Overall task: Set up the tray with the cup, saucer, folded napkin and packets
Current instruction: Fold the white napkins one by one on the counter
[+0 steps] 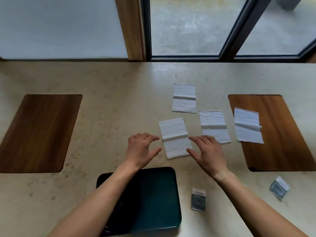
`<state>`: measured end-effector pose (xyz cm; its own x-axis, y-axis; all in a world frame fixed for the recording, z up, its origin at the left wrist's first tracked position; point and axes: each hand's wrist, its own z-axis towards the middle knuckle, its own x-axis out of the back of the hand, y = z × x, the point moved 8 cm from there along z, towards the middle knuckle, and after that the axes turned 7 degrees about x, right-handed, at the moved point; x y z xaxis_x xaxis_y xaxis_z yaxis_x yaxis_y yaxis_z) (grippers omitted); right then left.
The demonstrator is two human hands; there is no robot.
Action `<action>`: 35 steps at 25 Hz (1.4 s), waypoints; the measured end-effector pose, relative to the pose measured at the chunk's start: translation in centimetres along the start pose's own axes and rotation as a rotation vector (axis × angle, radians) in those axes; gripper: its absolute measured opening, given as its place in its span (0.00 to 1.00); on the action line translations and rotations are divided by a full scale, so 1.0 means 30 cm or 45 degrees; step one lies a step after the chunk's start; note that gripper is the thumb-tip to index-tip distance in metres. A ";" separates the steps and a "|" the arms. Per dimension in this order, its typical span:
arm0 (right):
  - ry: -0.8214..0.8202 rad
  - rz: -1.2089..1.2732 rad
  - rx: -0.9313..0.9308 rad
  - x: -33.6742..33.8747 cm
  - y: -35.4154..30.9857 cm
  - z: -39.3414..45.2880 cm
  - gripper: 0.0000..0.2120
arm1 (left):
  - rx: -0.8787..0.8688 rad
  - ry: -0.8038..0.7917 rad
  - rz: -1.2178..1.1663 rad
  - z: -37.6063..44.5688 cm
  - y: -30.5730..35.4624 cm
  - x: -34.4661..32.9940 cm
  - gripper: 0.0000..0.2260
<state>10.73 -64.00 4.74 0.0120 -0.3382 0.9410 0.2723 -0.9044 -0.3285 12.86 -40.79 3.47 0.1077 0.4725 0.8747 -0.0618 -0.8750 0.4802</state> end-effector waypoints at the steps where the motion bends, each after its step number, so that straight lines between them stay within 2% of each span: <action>1: -0.015 -0.012 0.001 -0.016 0.024 0.014 0.20 | 0.020 -0.021 0.021 0.018 0.000 -0.022 0.17; 6: -0.142 -0.125 0.049 -0.115 0.084 0.093 0.20 | 0.088 -0.088 0.138 0.095 -0.003 -0.110 0.18; 12: -0.267 -0.086 0.038 -0.209 0.111 0.170 0.19 | 0.087 -0.103 0.230 0.146 0.006 -0.192 0.18; 23: -0.181 -0.019 0.015 -0.234 0.108 0.228 0.08 | 0.011 -0.024 0.192 0.189 0.011 -0.233 0.05; 27: -0.165 0.023 0.002 -0.229 0.103 0.231 0.04 | 0.044 -0.030 0.141 0.189 0.014 -0.228 0.03; 30: -0.145 0.165 -0.091 -0.214 0.101 0.223 0.04 | 0.083 -0.015 0.072 0.187 0.008 -0.193 0.02; 35: -0.160 0.651 -0.279 -0.192 0.067 0.218 0.04 | 0.195 -0.058 -0.245 0.154 -0.027 -0.108 0.05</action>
<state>17.50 -62.18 -0.80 0.2075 -0.7256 0.6561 -0.0041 -0.6714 -0.7411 17.14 -42.11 -0.07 0.1481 0.6297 0.7626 0.1151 -0.7768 0.6191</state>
